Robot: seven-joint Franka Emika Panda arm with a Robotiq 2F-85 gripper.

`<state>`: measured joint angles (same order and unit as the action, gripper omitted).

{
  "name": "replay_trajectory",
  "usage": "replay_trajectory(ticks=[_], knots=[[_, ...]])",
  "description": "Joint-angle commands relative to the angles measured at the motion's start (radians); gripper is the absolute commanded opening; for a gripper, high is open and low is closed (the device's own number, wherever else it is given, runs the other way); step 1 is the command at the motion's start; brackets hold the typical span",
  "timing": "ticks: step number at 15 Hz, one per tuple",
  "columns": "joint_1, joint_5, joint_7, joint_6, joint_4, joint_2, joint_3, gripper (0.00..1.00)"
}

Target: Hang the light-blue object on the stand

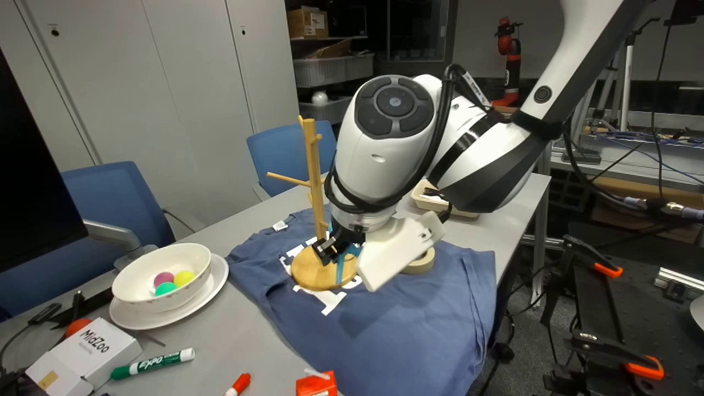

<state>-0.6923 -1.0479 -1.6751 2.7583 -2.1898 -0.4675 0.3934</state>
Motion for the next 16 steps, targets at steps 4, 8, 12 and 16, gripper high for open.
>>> replay_trajectory(ticks=[4,8,12,16], knots=[[0.035,0.028,0.048,0.032,0.040,-0.029,-0.025,0.37],[0.041,0.028,0.049,0.027,0.050,-0.039,-0.026,0.37],[0.075,0.058,0.081,0.033,0.061,-0.051,-0.041,0.37],[0.123,0.135,0.153,0.031,0.083,-0.070,-0.071,0.37]])
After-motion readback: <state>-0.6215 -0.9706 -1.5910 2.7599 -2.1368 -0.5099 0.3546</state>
